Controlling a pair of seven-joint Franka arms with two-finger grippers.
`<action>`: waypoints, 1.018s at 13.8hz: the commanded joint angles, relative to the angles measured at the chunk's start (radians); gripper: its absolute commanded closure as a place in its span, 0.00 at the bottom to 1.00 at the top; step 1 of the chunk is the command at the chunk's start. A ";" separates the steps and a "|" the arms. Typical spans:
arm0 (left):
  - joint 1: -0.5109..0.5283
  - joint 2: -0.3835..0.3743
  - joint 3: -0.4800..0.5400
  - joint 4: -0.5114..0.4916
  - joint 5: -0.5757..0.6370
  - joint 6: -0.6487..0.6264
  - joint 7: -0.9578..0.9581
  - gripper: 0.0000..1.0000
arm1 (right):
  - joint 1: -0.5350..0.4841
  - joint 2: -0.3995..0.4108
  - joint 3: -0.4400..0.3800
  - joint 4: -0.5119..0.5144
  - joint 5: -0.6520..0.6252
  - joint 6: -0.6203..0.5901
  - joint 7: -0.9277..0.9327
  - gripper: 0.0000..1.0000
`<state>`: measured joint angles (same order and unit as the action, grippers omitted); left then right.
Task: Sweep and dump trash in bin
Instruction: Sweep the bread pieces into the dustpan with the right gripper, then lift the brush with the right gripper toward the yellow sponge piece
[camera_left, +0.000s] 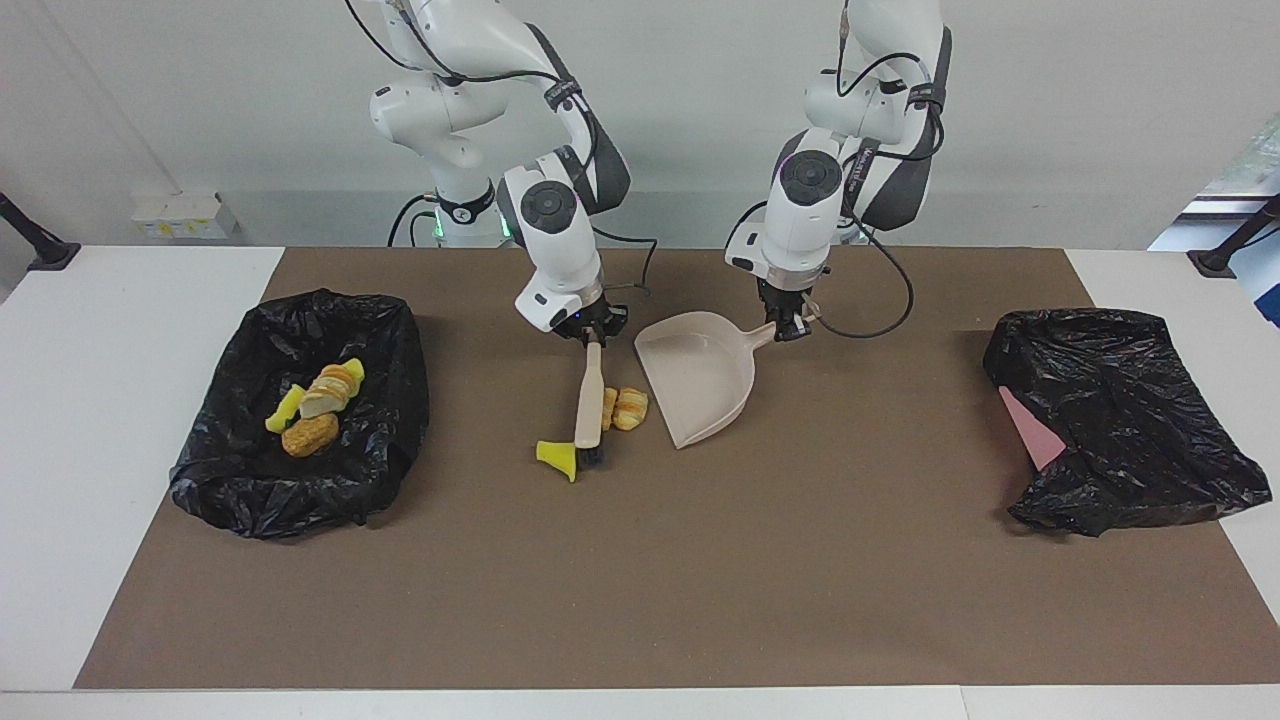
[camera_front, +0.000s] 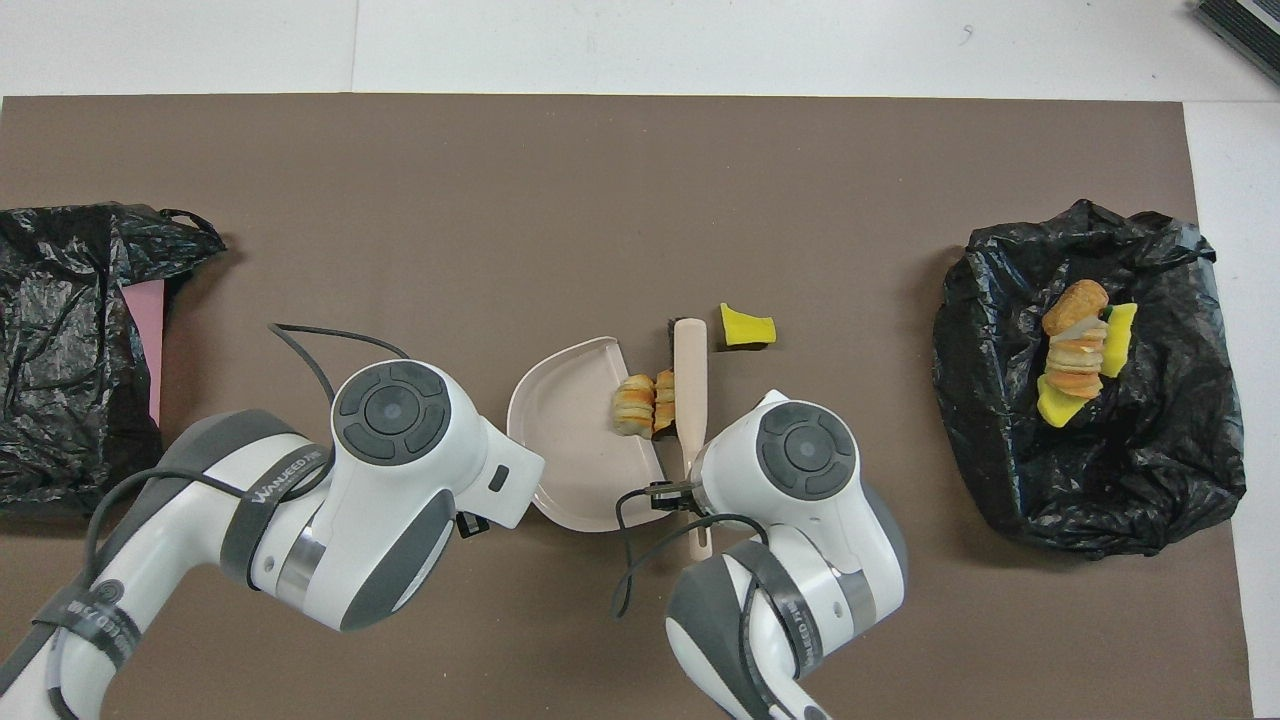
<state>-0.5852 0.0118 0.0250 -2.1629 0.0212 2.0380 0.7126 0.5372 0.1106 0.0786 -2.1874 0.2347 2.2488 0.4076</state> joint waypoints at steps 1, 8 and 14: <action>-0.019 0.010 0.010 -0.017 0.022 0.063 -0.033 1.00 | 0.042 0.018 0.009 0.029 0.040 0.009 -0.023 1.00; 0.013 0.013 0.010 -0.034 0.019 0.117 -0.022 1.00 | 0.000 0.082 0.001 0.223 -0.133 -0.157 0.017 1.00; 0.018 0.031 0.010 -0.014 -0.004 0.128 -0.085 1.00 | -0.206 0.199 -0.002 0.386 -0.326 -0.250 -0.064 1.00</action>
<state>-0.5728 0.0311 0.0350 -2.1800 0.0173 2.1352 0.6862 0.3822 0.2647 0.0676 -1.8520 -0.0441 2.0254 0.3895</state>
